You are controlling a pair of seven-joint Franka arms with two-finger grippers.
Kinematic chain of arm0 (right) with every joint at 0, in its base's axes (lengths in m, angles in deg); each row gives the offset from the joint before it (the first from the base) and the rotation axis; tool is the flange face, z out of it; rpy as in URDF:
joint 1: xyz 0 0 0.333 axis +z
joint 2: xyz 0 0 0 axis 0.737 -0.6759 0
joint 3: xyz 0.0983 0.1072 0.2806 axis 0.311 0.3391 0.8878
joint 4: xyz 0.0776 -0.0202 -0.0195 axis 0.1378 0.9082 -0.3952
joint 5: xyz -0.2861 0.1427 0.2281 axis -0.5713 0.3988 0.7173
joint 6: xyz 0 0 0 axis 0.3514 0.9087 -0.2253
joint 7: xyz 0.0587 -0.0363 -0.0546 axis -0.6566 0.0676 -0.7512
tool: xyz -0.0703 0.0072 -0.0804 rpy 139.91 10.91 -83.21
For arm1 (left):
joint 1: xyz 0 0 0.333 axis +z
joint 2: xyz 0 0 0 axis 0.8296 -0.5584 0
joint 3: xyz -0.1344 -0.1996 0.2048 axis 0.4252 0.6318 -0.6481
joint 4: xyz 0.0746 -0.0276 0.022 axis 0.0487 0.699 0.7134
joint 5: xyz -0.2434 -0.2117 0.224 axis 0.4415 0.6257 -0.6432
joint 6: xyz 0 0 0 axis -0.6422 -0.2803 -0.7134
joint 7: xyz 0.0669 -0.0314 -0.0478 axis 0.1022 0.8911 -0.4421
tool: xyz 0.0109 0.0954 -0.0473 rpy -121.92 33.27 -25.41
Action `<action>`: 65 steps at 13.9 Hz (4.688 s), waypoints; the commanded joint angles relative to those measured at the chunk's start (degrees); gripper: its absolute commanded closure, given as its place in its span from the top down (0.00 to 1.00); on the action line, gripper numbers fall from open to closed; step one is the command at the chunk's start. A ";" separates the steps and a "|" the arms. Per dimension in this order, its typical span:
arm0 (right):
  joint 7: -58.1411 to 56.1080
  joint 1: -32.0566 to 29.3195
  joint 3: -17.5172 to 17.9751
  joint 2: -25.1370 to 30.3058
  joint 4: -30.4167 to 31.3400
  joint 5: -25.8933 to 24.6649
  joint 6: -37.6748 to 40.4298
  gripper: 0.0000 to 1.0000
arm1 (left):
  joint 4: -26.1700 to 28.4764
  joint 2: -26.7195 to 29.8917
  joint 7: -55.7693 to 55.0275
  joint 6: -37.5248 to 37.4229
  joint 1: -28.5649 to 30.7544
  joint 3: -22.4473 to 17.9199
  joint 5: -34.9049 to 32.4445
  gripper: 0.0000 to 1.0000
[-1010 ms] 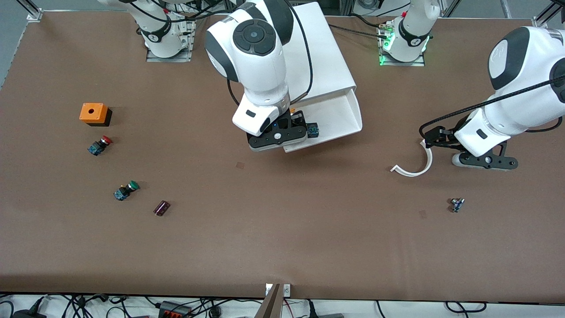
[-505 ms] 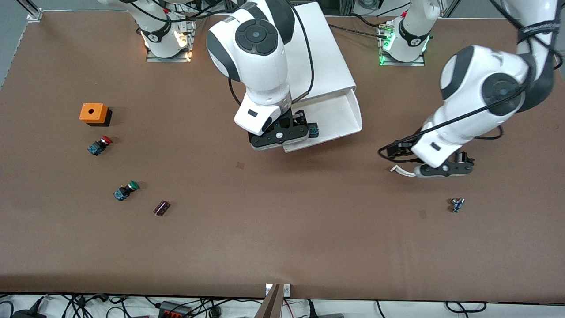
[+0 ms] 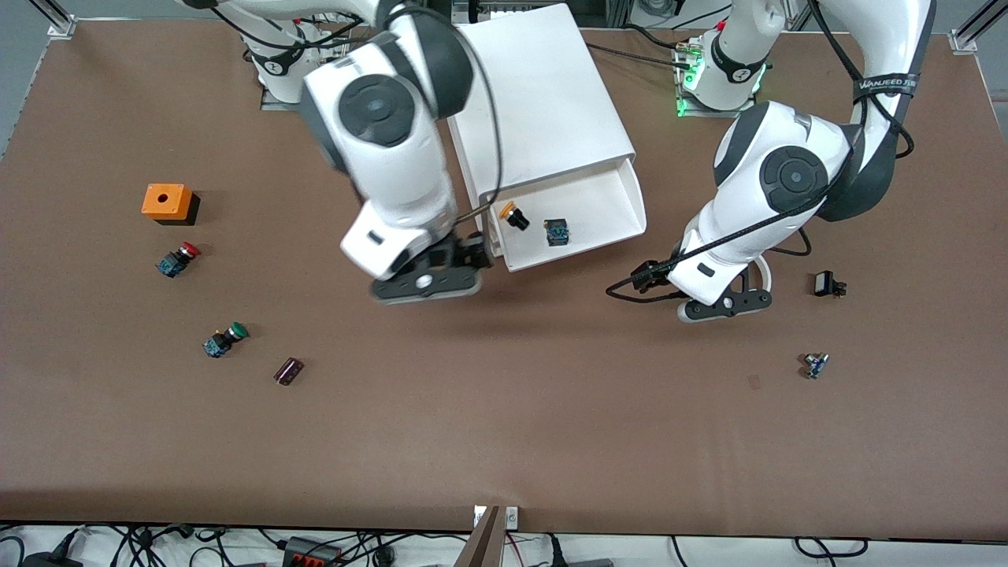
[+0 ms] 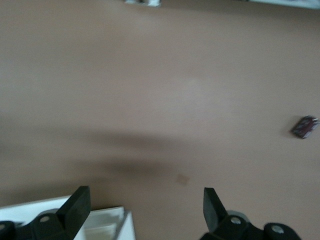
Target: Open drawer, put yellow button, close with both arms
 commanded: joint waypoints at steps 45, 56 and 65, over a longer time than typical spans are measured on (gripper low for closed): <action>-27.15 -35.40 -0.42 39.40 42.55 -2.09 1.94 1.00 | 1.30 -0.35 -8.54 -6.71 -1.61 10.39 -2.08 1.00; -28.03 -34.69 -0.06 40.46 44.15 -2.53 1.40 1.00 | -10.67 5.61 25.12 -24.03 17.91 9.34 -7.02 1.00; -28.11 -34.69 0.02 40.20 44.15 -3.15 1.31 1.00 | 2.85 20.82 35.08 -16.21 4.83 -13.43 -1.22 1.00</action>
